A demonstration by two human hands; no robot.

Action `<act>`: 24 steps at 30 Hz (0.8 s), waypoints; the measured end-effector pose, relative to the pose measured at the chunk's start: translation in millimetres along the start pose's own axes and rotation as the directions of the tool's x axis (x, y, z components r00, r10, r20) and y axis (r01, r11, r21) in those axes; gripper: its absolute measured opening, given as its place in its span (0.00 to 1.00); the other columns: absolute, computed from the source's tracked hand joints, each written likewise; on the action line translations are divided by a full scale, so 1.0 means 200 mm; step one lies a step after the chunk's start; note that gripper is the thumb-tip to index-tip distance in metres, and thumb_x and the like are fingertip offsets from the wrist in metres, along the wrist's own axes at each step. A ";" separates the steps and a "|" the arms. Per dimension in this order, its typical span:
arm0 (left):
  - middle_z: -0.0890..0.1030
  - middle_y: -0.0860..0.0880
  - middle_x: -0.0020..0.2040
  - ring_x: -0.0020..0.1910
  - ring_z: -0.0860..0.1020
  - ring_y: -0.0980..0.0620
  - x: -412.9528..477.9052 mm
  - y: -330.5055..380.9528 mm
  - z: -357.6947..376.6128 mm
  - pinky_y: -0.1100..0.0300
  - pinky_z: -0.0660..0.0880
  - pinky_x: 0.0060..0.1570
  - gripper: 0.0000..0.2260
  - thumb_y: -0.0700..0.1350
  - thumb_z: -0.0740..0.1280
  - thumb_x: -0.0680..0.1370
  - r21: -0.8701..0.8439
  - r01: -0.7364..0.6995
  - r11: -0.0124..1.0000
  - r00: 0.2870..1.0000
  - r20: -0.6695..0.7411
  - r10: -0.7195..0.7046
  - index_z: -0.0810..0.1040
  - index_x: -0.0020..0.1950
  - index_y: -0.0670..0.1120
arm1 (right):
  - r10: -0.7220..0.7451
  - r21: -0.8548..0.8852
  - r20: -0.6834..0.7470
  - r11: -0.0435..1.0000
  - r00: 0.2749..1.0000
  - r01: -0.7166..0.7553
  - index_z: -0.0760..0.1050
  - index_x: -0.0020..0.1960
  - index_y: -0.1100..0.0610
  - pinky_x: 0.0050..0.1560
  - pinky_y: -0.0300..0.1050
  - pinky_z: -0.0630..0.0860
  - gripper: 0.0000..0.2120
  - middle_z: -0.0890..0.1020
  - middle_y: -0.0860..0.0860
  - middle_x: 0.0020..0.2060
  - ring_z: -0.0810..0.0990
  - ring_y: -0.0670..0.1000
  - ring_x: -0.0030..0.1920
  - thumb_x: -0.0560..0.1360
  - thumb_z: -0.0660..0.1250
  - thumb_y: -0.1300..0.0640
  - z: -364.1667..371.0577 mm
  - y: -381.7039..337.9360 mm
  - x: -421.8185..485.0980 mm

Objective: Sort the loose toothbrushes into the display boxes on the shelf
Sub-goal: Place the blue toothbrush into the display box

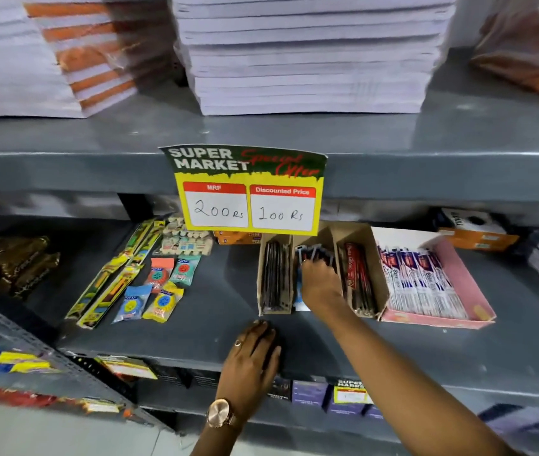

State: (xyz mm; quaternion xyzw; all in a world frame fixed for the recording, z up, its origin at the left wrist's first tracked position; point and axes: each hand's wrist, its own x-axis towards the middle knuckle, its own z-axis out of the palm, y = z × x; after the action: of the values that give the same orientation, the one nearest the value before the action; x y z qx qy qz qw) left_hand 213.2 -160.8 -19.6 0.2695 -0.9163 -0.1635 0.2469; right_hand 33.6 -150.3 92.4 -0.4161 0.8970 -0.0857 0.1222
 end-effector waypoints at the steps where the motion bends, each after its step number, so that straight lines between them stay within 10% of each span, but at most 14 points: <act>1: 0.80 0.44 0.59 0.61 0.73 0.48 0.00 0.01 -0.01 0.58 0.68 0.62 0.17 0.51 0.60 0.77 -0.010 0.002 1.000 1.000 -0.014 -0.002 0.80 0.58 0.43 | -0.009 -0.008 -0.018 1.000 1.000 0.009 0.71 0.64 0.62 0.58 0.50 0.75 0.16 0.76 0.60 0.62 0.76 0.60 0.62 0.78 0.57 0.66 -0.01 0.00 -0.03; 11: 0.81 0.44 0.48 0.48 0.78 0.44 0.23 0.16 0.06 0.50 0.78 0.49 0.10 0.41 0.62 0.72 0.115 -0.426 0.897 0.881 0.279 0.382 0.81 0.48 0.40 | -0.060 0.014 0.087 0.998 0.994 0.059 0.74 0.59 0.61 0.54 0.53 0.75 0.13 0.77 0.59 0.59 0.76 0.62 0.59 0.76 0.58 0.64 0.12 0.26 -0.38; 19: 0.77 0.39 0.56 0.52 0.76 0.42 0.39 0.25 0.15 0.51 0.74 0.58 0.12 0.32 0.68 0.68 0.260 -0.299 0.918 0.918 0.343 0.202 0.81 0.51 0.37 | -0.079 0.022 -0.011 0.997 0.997 0.080 0.75 0.60 0.59 0.53 0.53 0.78 0.17 0.81 0.58 0.57 0.79 0.60 0.58 0.74 0.57 0.69 0.15 0.31 -0.30; 24: 0.80 0.42 0.48 0.43 0.80 0.44 0.37 0.29 0.17 0.53 0.80 0.46 0.16 0.33 0.76 0.58 0.260 -0.256 0.931 0.944 0.275 0.183 0.83 0.44 0.40 | -0.062 0.088 -0.044 0.994 0.997 0.066 0.75 0.62 0.55 0.54 0.53 0.78 0.19 0.80 0.55 0.59 0.79 0.60 0.58 0.74 0.57 0.67 0.12 0.37 -0.37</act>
State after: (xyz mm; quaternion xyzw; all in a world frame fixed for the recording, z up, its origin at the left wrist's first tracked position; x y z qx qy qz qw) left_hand 116.2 -151.8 3.9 0.1758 -0.9783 -0.0297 0.1057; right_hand 32.5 -48.1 61.1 -0.4369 0.8808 -0.1380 0.1196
